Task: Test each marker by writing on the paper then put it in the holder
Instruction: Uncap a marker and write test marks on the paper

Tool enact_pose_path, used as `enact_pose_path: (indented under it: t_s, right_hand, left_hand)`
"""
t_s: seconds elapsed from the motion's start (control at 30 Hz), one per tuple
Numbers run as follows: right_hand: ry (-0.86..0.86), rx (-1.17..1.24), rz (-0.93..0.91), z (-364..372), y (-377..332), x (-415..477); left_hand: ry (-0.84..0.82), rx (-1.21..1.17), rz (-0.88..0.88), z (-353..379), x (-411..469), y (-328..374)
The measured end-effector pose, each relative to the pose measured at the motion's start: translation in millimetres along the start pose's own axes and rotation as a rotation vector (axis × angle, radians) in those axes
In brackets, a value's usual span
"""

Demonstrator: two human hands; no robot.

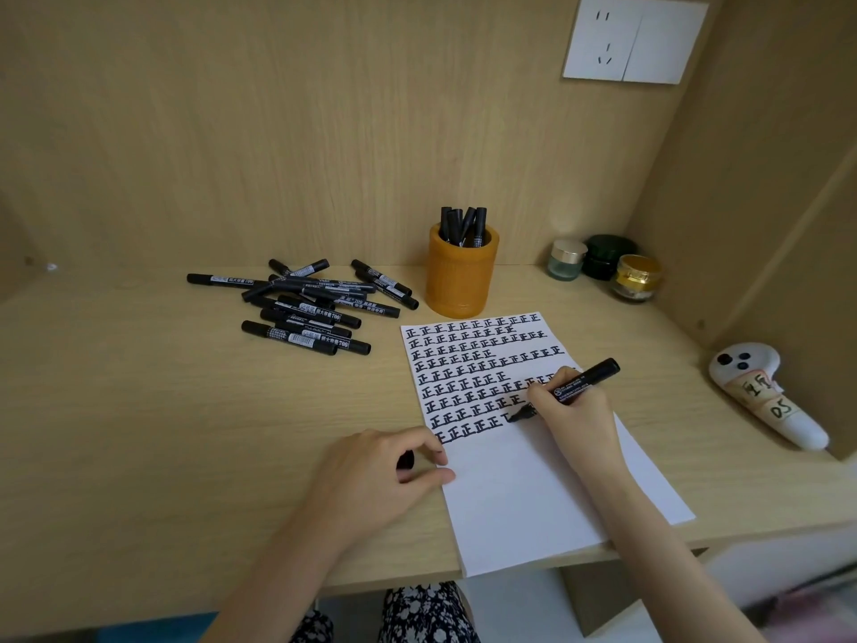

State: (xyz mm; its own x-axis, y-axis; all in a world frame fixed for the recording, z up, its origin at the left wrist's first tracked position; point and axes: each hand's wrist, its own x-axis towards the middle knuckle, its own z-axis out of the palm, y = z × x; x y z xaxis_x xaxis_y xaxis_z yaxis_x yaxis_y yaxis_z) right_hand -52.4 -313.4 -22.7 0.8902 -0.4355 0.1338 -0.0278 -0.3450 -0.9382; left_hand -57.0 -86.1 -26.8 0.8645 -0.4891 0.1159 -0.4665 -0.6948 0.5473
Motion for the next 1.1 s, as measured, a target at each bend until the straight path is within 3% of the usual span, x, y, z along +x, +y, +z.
enact_pose_path:
  t_s: [1.1]
  right_hand:
    - [-0.001, 0.031, -0.022, 0.3, -3.3, -3.5]
  left_hand:
    - [-0.028, -0.017, 0.008, -0.2, 0.2, 0.8]
